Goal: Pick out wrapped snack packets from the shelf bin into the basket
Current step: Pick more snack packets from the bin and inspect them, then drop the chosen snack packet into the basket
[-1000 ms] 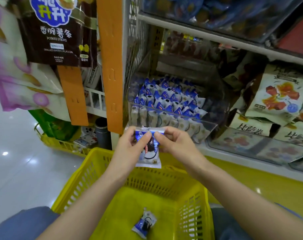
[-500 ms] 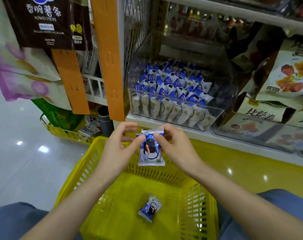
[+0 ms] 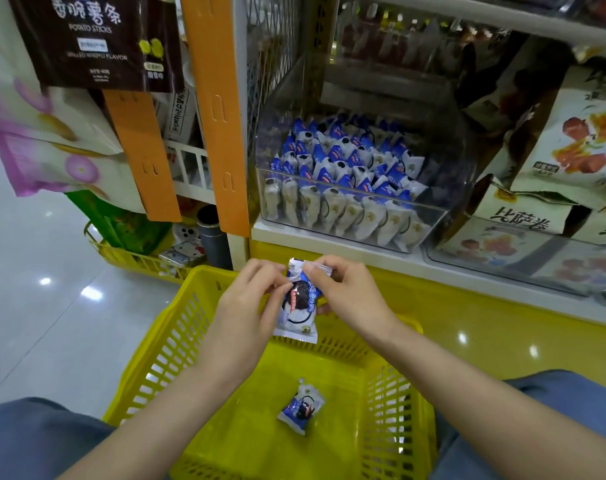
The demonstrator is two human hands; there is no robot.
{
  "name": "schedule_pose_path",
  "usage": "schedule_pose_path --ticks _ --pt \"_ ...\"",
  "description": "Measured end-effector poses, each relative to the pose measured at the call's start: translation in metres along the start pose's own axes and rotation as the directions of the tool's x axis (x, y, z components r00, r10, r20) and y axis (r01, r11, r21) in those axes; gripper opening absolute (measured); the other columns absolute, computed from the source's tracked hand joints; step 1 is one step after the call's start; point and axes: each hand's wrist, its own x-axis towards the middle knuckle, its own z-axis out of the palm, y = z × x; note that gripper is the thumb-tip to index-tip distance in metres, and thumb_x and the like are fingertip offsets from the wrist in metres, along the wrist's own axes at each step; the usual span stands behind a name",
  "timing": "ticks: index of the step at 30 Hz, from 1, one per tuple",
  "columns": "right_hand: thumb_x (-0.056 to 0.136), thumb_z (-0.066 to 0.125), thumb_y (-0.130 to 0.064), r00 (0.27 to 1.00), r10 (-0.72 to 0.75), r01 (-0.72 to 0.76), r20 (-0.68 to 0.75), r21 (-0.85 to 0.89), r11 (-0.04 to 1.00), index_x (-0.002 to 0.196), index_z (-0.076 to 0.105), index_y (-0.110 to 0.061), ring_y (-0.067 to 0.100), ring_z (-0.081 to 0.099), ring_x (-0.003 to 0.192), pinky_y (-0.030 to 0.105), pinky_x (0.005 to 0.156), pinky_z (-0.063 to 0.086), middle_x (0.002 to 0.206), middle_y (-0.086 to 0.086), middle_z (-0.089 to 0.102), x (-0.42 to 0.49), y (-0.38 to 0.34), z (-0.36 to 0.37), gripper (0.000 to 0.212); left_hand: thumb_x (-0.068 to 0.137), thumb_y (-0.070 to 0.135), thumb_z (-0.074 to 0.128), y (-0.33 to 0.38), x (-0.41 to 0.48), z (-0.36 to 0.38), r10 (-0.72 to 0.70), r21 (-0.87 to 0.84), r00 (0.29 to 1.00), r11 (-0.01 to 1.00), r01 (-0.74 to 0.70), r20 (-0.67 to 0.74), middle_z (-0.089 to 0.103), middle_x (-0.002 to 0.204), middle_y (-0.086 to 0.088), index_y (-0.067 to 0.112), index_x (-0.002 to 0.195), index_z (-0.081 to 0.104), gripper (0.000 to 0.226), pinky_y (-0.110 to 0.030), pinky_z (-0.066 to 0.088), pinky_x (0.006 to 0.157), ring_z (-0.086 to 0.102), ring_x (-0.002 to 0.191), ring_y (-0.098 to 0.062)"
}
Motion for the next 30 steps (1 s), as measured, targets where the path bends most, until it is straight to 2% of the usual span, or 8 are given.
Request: schedule_pose_path --ticks 6,10,13,18,23,26,28,30 --pt "0.092 0.054 -0.027 0.994 -0.109 0.104 -0.024 -0.168 0.98 0.075 0.059 -0.024 0.019 0.063 0.074 0.048 0.071 0.053 0.071 -0.008 0.062 -0.006 0.017 0.004 0.018 0.088 0.006 0.059 -0.002 -0.015 0.01 -0.356 -0.345 0.931 0.867 0.361 0.078 0.065 0.091 0.005 0.019 0.076 0.06 0.017 -0.008 0.045 0.072 0.06 0.093 0.002" --pt "0.093 0.053 -0.024 0.996 -0.085 0.084 0.001 -0.136 0.987 0.07 0.056 -0.03 0.013 0.058 0.074 0.052 0.074 0.05 0.067 -0.013 0.058 -0.014 0.035 0.009 0.024 0.084 0.002 0.063 -0.008 -0.026 0.016 -0.484 -0.453 0.855 0.73 0.512 0.187 0.065 0.074 0.009 0.015 0.078 0.057 0.015 -0.013 0.046 0.061 0.062 0.072 -0.003" --pt "0.093 0.052 -0.02 0.998 -0.063 0.064 0.022 -0.103 0.993 0.072 0.056 -0.029 0.021 0.059 0.074 0.05 0.073 0.051 0.07 -0.008 0.059 -0.02 0.052 0.011 0.024 0.083 0.001 0.064 -0.015 -0.039 0.026 -0.59 -0.473 0.776 0.631 0.615 0.222 0.058 0.087 0.003 0.018 0.087 0.049 0.023 -0.013 0.045 0.058 0.059 0.075 -0.01" --pt "0.093 0.052 -0.013 1.0 0.018 -0.019 0.012 0.01 1.0 0.072 0.058 -0.027 -0.001 0.058 0.064 0.018 0.055 0.051 0.062 -0.016 0.06 -0.032 0.079 0.011 0.026 0.084 0.003 0.063 -0.025 -0.064 0.051 -0.534 -0.405 0.692 0.565 0.719 0.485 0.064 0.092 0.004 0.02 0.096 0.051 0.024 -0.016 0.048 0.057 0.064 0.075 0.001" --pt "0.095 0.05 -0.019 0.988 0.005 -0.053 -0.157 -0.302 0.952 0.101 0.06 -0.015 0.014 0.056 0.089 0.02 0.077 0.041 0.095 0.0 0.064 -0.041 0.117 -0.015 0.012 0.084 0.004 0.064 -0.051 -0.081 0.079 -0.602 -0.299 0.607 0.537 0.789 0.519 0.066 0.086 0.006 0.022 0.093 0.054 0.022 -0.02 0.051 0.05 0.065 0.066 -0.002" --pt "0.094 0.051 -0.017 0.946 -0.06 -0.181 -0.319 -0.672 0.718 0.117 0.055 0.0 0.034 0.05 0.104 0.036 0.09 0.034 0.112 0.017 0.058 -0.045 0.151 -0.051 0.029 0.086 0.006 0.063 -0.077 -0.093 0.101 -0.689 -0.176 0.529 0.517 0.838 0.495 0.06 0.09 0.0 0.013 0.099 0.051 0.02 -0.02 0.051 0.047 0.062 0.068 -0.008" --pt "0.093 0.052 -0.017 0.907 -0.001 -0.331 -0.422 -0.712 0.619 0.127 0.047 0.003 0.038 0.046 0.108 0.04 0.093 0.032 0.119 0.022 0.052 -0.048 0.17 -0.068 0.039 0.086 0.008 0.063 -0.096 -0.1 0.117 -0.747 -0.101 0.474 0.488 0.867 0.466 0.055 0.09 -0.001 0.006 0.111 0.046 0.03 -0.018 0.049 0.044 0.059 0.067 -0.008" --pt "0.094 0.049 -0.017 0.874 0.09 -0.409 -0.478 -0.621 0.669 0.132 0.04 0.004 0.038 0.042 0.114 0.04 0.095 0.031 0.123 0.023 0.048 -0.051 0.186 -0.075 0.045 0.087 0.01 0.063 -0.115 -0.106 0.133 -0.805 -0.035 0.409 0.438 0.898 0.431 0.056 0.097 -0.009 0.004 0.116 0.043 0.036 -0.021 0.048 0.046 0.058 0.068 -0.013"
